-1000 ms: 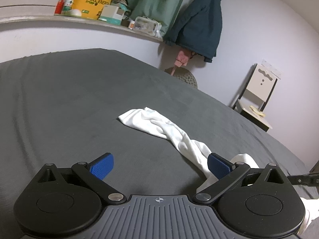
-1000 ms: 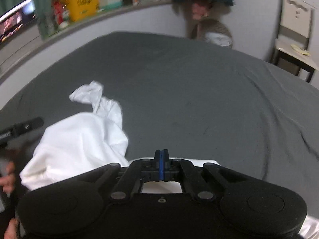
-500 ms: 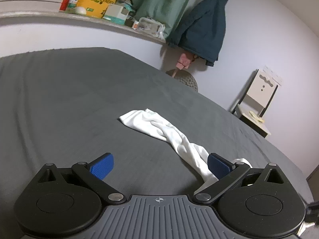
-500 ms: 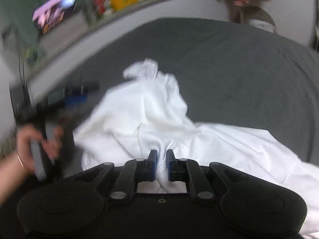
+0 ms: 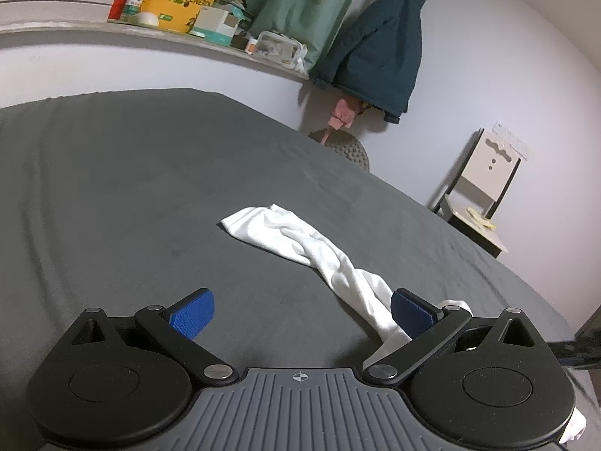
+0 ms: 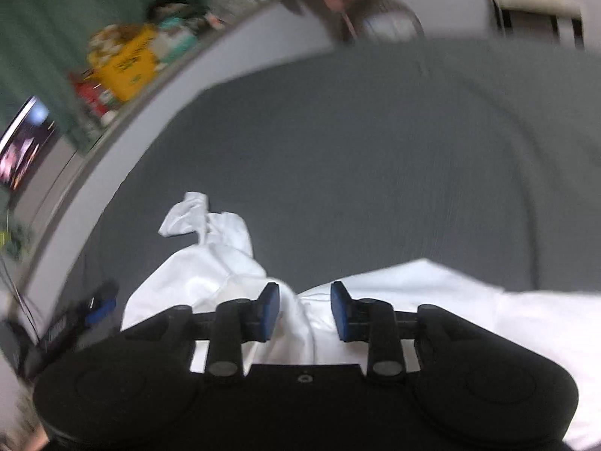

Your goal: Fold clothes

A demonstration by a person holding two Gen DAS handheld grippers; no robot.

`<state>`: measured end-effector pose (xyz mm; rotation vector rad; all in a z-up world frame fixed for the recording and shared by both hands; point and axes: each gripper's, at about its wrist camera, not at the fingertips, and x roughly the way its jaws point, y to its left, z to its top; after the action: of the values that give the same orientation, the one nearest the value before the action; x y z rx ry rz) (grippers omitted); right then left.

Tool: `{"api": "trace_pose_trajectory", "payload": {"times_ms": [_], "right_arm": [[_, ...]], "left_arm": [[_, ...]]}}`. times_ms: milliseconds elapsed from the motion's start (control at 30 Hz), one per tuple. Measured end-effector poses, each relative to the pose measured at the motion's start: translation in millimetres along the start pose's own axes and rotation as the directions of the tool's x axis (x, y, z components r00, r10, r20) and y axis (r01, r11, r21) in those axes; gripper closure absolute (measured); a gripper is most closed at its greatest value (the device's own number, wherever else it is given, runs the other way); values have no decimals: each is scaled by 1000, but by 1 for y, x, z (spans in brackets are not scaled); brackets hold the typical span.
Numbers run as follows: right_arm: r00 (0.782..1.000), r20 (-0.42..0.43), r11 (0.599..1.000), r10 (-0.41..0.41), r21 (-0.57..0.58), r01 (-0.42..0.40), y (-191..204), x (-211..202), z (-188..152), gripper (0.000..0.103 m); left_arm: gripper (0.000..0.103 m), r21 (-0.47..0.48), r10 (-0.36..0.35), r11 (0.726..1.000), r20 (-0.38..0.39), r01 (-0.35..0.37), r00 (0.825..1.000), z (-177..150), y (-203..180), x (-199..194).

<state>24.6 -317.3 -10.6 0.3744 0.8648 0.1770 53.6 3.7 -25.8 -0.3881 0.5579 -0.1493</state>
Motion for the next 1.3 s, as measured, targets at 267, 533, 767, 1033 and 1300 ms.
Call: {"api": "trace_pose_trajectory", "payload": {"times_ms": [267, 533, 767, 1033, 1300], "right_arm": [[956, 96, 888, -277, -355, 293, 67, 2, -58, 73], [894, 181, 874, -411, -202, 443, 67, 43, -48, 98], [812, 367, 876, -454, 19, 481, 14, -62, -11, 98], [814, 298, 851, -499, 345, 395, -105, -71, 2, 98], [752, 379, 789, -539, 540, 293, -153, -57, -24, 98]], "left_arm": [[0, 33, -17, 999, 5, 17, 1000, -2, -9, -3], [0, 111, -51, 993, 31, 47, 998, -2, -16, -12], [0, 235, -206, 954, 60, 186, 977, -2, -33, -30], [0, 764, -279, 615, -18, 193, 960, -63, -117, -52], [0, 854, -269, 518, 104, 53, 958, -68, -157, -63]]}}
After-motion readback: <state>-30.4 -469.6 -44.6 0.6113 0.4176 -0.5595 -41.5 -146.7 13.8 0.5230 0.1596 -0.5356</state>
